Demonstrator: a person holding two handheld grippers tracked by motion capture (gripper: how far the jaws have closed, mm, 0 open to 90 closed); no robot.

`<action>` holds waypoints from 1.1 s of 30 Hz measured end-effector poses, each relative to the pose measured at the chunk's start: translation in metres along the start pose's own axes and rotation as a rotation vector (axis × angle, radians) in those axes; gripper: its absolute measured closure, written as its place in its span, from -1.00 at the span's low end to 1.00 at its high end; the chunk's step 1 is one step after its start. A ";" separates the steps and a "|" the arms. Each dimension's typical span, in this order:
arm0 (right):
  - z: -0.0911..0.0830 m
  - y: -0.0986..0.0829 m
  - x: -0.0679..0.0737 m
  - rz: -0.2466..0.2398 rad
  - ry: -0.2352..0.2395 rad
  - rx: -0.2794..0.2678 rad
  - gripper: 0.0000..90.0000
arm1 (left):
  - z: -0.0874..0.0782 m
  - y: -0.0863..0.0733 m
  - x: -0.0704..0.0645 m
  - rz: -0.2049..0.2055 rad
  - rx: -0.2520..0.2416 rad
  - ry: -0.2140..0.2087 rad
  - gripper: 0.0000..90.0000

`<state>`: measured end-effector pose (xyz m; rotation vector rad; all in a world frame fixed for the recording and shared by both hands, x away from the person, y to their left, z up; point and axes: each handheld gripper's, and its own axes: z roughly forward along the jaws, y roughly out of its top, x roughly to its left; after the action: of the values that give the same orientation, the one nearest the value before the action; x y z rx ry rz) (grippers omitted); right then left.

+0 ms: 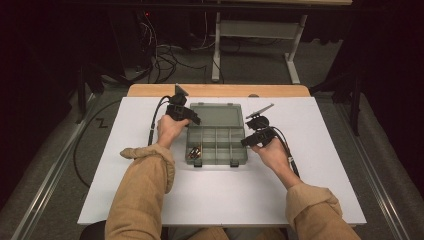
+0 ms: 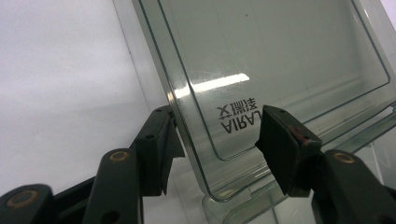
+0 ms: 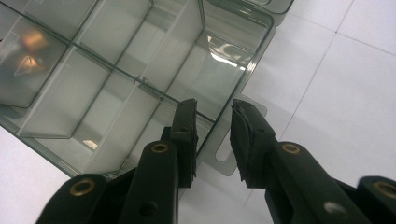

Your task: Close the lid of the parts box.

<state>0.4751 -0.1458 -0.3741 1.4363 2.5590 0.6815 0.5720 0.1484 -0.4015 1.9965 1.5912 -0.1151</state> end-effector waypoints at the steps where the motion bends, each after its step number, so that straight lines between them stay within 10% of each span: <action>1: 0.000 0.000 0.000 0.003 0.001 0.003 0.63 | -0.001 0.000 -0.001 0.001 -0.004 0.003 0.04; 33: 0.000 0.003 -0.002 0.007 0.013 0.021 0.63 | -0.029 -0.004 -0.014 0.101 -0.087 0.035 0.22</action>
<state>0.4786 -0.1463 -0.3731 1.4521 2.5798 0.6691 0.5566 0.1504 -0.3733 2.0171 1.4874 0.0275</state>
